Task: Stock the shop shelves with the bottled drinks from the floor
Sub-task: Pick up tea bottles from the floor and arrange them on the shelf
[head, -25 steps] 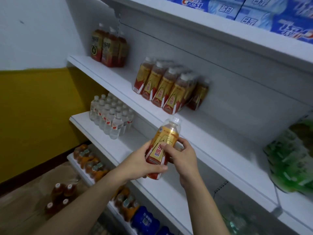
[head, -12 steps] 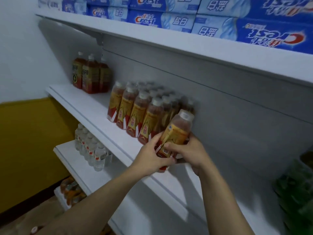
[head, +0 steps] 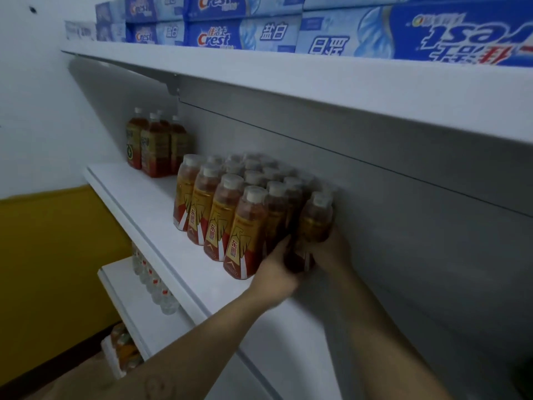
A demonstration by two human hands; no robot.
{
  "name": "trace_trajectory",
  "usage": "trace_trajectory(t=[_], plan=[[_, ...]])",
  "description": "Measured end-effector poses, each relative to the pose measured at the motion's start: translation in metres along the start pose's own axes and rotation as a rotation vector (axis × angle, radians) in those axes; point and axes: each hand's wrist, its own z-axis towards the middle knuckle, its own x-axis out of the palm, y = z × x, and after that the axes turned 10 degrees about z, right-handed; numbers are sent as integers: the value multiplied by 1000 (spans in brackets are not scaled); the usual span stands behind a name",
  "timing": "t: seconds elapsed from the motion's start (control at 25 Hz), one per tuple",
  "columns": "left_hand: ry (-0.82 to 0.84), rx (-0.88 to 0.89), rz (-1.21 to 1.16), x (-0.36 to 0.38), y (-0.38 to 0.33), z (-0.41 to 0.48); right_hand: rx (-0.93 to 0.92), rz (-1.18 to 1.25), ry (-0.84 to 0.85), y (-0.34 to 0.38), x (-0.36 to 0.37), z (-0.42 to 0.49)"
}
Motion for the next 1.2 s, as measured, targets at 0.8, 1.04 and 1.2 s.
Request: trace_trajectory(t=[0.8, 1.04, 1.2], plan=[[-91, -151, -43, -2, 4, -29, 109, 42, -60, 12, 20, -29], [-73, -96, -199, -41, -3, -89, 46, 137, -65, 32, 21, -105], [-119, -92, -287, -98, -1, -152, -37, 176, -34, 51, 47, -189]])
